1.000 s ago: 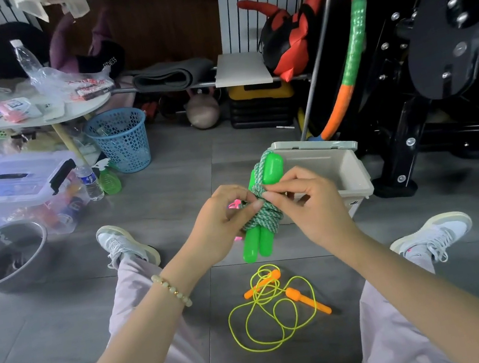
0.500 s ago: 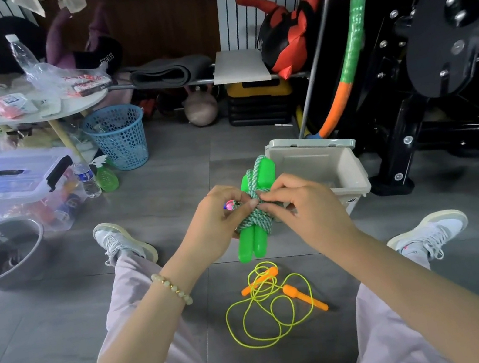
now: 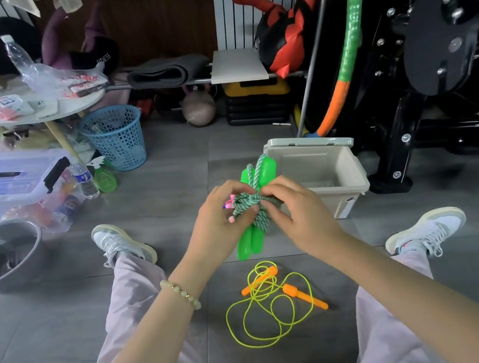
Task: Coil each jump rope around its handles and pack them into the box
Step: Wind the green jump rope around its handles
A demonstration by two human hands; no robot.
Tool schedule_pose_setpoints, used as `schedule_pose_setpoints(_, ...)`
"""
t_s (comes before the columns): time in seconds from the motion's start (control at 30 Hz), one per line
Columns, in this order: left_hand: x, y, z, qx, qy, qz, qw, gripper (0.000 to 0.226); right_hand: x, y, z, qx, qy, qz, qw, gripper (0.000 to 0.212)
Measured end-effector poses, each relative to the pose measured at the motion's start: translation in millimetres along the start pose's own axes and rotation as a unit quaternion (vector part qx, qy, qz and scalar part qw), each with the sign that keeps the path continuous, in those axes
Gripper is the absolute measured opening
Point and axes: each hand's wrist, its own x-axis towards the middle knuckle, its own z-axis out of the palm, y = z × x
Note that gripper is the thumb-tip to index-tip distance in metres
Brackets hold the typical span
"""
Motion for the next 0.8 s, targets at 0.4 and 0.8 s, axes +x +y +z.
schedule_pose_setpoints(0.4, 3, -10, -5, 0.071, -0.068, -0.017, 0.995, 0.014, 2, 5, -5, 0.109, -0.062, 0.063, 0.990, 0.010)
schedule_pose_setpoints(0.8, 6, -8, -3, 0.029, -0.070, -0.063, 0.995, 0.017, -5, 4, 3, 0.007, -0.034, 0.008, 0.999, 0.023)
